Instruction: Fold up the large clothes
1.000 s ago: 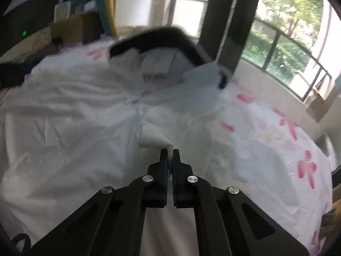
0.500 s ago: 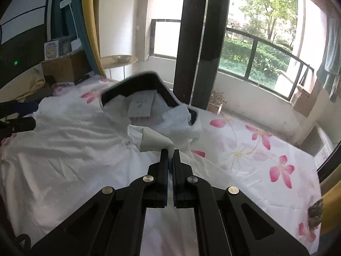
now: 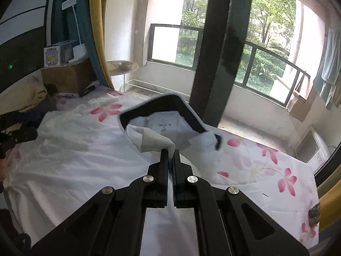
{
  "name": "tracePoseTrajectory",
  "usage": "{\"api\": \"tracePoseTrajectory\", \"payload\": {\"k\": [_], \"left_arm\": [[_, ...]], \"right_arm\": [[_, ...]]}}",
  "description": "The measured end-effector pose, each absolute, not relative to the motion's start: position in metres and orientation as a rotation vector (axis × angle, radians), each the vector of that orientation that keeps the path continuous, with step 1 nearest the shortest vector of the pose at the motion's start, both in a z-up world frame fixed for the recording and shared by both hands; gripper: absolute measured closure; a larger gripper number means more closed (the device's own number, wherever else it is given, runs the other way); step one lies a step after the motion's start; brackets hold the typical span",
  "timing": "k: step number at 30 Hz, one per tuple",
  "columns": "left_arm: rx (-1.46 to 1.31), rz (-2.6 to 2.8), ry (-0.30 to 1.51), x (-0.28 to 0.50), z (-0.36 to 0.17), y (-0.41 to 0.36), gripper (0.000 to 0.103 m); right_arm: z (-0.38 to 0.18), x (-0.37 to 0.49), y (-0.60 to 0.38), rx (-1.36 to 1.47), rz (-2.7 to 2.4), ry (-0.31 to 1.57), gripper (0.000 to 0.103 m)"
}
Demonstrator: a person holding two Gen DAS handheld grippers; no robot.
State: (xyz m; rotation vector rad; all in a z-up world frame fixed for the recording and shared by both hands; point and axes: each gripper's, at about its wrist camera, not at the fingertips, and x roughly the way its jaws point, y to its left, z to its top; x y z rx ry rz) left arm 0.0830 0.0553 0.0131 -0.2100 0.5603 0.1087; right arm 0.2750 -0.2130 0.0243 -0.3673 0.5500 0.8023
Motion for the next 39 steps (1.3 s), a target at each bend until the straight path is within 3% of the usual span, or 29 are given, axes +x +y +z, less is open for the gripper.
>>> {"api": "tracePoseTrajectory", "payload": {"k": [22, 39], "left_arm": [[-0.307, 0.19, 0.565, 0.055, -0.013, 0.148, 0.021], [-0.359, 0.242, 0.634, 0.055, -0.042, 0.187, 0.021]], "right_arm": [[0.005, 0.258, -0.099, -0.308, 0.879, 0.634, 0.101], [-0.057, 0.251, -0.014, -0.328, 0.957, 0.771, 0.101]]}}
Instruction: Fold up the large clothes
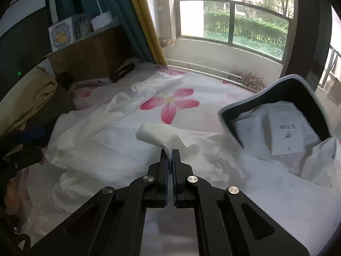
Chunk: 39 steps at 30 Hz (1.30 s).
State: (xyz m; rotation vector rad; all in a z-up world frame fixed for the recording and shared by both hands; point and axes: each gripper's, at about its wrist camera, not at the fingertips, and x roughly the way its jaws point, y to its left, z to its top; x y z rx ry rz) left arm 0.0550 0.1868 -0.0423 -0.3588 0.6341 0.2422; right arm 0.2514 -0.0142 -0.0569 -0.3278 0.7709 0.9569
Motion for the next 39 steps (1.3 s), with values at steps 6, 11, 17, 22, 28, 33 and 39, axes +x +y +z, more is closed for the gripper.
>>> {"api": "tracePoseTrajectory", "payload": {"k": [6, 11, 17, 22, 28, 33, 39], "left_arm": [[-0.344, 0.255, 0.645, 0.061, -0.041, 0.199, 0.021], [-0.299, 0.242, 0.662, 0.082, -0.035, 0.21, 0.021], [-0.264, 0.205, 0.706, 0.13, -0.036, 0.23, 0.021], [-0.285, 0.189, 0.816, 0.175, -0.065, 0.248, 0.05], [-0.264, 0.19, 0.866, 0.199, -0.082, 0.254, 0.081], [-0.251, 0.203, 0.857, 0.199, -0.079, 0.254, 0.1], [-0.258, 0.223, 0.749, 0.19, -0.044, 0.254, 0.1]], "right_arm": [[-0.075, 0.244, 0.003, -0.373, 0.972, 0.839, 0.099], [-0.077, 0.24, 0.002, -0.388, 0.976, 0.887, 0.07], [-0.05, 0.237, -0.033, -0.342, 0.944, 0.831, 0.034], [-0.036, 0.244, -0.079, -0.31, 0.85, 0.793, 0.034], [-0.034, 0.255, -0.124, -0.277, 0.751, 0.799, 0.034], [-0.042, 0.263, -0.154, -0.207, 0.697, 0.838, 0.034], [-0.04, 0.26, -0.168, -0.18, 0.7, 0.837, 0.034]]}}
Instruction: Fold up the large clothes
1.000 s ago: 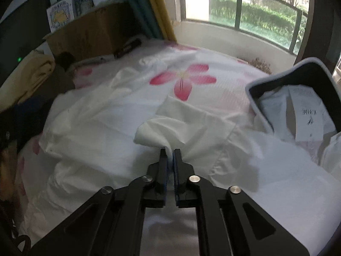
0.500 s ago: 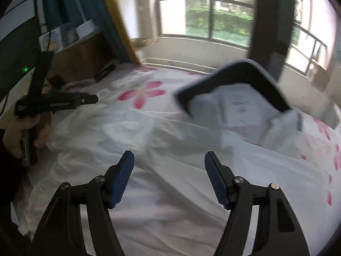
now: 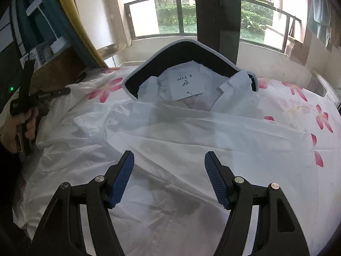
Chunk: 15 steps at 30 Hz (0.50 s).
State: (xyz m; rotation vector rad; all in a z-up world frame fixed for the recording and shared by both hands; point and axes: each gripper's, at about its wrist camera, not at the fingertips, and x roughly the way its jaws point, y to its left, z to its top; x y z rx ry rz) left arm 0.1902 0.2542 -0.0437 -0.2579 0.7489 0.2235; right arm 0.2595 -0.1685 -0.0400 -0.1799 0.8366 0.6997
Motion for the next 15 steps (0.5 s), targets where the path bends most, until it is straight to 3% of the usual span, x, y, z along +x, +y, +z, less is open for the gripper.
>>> {"api": "tracePoseTrajectory", "payload": {"k": [15], "left_arm": [[-0.181, 0.209, 0.508, 0.176, 0.049, 0.186, 0.1]], "right_arm": [[-0.028, 0.239, -0.226, -0.101, 0.715, 0.779, 0.034]]}}
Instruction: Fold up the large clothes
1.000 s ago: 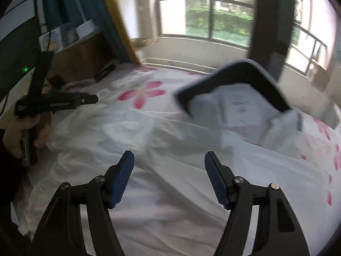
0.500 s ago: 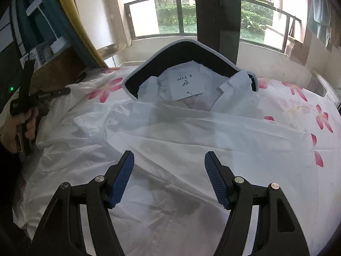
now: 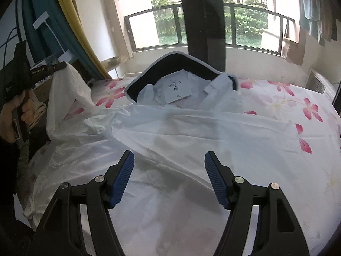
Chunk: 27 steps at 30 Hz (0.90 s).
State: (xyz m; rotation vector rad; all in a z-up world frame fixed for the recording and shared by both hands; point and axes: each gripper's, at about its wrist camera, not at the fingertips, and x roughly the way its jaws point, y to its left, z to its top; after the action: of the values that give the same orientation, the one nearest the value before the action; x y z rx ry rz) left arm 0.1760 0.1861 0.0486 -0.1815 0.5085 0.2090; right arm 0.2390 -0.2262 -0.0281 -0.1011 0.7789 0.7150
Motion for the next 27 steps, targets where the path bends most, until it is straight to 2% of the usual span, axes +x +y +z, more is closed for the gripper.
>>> {"api": "tracePoseTrajectory", "payload": {"k": [18, 27], "left_arm": [[-0.047, -0.006, 0.46, 0.209, 0.058, 0.032, 0.1], [-0.045, -0.204, 0.598, 0.217, 0.011, -0.035, 0.1]], "right_arm": [[-0.028, 0.245, -0.328, 0.005, 0.631, 0.751, 0.034], [-0.038, 0.243, -0.361, 0.038, 0.567, 0.775, 0.034]]}}
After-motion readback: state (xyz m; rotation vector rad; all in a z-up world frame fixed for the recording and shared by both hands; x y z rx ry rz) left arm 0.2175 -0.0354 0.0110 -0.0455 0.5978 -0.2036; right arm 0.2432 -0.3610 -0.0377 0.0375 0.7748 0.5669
